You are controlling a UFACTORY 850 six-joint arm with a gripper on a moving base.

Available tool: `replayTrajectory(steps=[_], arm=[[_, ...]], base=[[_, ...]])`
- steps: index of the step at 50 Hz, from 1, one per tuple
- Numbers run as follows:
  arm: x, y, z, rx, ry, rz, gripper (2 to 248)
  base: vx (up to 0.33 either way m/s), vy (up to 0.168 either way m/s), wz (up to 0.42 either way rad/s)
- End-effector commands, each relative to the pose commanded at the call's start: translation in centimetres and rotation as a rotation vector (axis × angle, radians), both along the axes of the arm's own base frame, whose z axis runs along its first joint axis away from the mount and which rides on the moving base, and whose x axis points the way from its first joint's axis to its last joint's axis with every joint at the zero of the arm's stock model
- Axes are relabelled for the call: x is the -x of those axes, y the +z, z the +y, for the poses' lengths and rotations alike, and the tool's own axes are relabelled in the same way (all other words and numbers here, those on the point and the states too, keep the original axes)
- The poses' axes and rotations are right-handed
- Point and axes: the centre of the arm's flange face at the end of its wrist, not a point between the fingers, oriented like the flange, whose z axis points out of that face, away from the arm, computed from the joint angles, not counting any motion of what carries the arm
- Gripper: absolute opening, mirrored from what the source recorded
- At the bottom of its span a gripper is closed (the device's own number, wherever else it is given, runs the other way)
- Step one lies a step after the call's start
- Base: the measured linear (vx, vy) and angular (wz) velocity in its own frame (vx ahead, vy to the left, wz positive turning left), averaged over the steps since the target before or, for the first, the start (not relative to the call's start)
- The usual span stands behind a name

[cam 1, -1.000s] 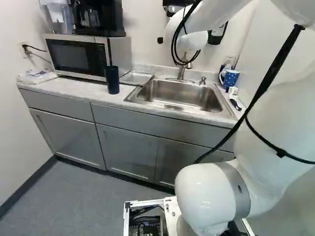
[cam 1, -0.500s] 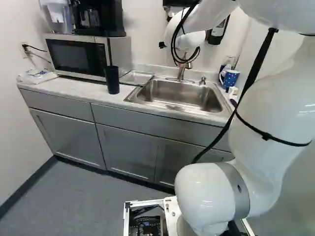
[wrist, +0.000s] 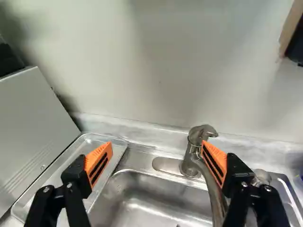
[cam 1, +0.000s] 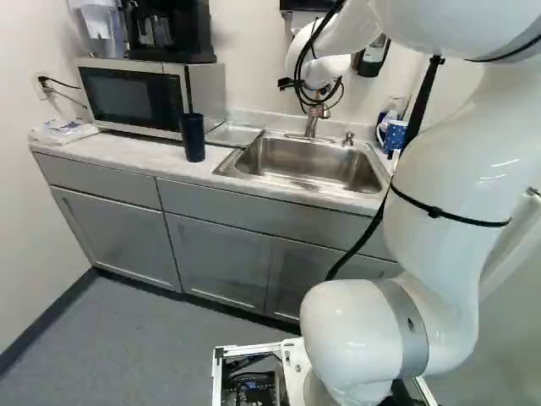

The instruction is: Rinse the cup and place it in the tray

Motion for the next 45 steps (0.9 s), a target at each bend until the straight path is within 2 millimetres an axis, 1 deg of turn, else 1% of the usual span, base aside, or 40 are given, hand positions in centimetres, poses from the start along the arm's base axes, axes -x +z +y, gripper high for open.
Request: replayTrajectory(steps=[12, 23, 45], arm=[[-1.7, -0.5, -0.8, -0.028, -0.02, 0.04, 247], [-3.2, -0.6, -1.1, -0.032, -0.025, 0.038, 247], [-3.5, -0.1, -1.1, -0.026, -0.028, -0.017, 247]], base=[[0.0, 0.0, 0.0], [0.0, 0.0, 0.0], [0.0, 0.0, 0.0]])
